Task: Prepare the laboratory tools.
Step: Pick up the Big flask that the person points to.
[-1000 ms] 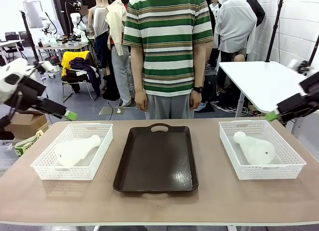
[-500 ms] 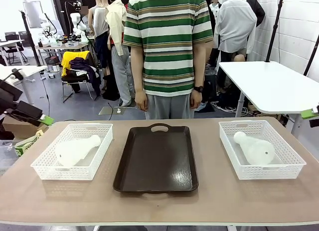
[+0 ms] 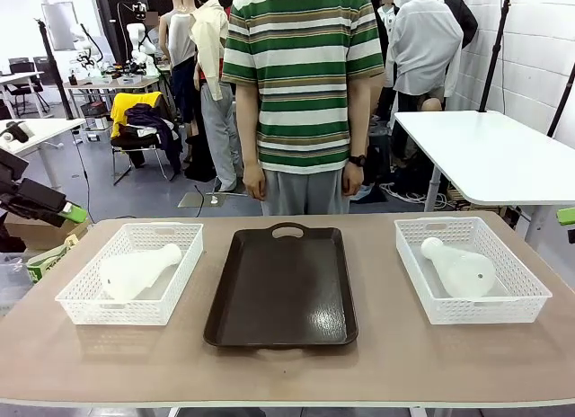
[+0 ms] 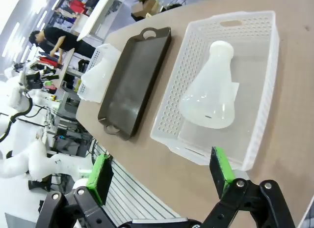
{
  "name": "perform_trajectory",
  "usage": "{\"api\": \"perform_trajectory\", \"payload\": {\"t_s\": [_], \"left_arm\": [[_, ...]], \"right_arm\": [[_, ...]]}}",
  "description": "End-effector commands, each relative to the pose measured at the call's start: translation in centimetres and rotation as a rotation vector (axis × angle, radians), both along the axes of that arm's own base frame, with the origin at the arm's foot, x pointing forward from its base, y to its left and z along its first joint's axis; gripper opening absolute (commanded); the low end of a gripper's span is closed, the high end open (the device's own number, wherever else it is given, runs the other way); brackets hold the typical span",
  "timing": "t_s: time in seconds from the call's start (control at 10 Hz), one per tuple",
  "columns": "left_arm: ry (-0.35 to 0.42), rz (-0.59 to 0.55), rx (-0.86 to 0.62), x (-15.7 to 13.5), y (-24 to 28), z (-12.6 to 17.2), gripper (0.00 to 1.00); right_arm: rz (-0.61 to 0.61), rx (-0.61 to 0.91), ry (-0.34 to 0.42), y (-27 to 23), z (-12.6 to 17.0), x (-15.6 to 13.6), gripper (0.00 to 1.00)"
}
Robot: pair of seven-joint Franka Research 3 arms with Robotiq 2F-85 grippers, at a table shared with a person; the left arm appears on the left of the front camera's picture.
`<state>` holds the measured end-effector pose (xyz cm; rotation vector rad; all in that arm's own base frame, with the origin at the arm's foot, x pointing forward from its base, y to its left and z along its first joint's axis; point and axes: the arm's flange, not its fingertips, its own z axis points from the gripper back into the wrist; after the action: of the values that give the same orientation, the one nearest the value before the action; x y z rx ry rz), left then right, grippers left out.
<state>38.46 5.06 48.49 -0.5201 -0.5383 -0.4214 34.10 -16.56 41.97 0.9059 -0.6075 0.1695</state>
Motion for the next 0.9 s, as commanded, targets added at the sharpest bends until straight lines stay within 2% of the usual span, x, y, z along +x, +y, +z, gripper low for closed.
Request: {"api": "perform_trajectory", "payload": {"t_s": [0.0,0.8], "left_arm": [[0.002,-0.007,0.015,0.00,0.49,-0.25,1.00],[0.002,-0.007,0.015,0.00,0.49,-0.25,1.00]], "right_arm": [[-0.003,-0.004,-0.017,0.03,0.32,-0.19,1.00],[-0.003,-0.004,-0.017,0.03,0.32,-0.19,1.00]]}}
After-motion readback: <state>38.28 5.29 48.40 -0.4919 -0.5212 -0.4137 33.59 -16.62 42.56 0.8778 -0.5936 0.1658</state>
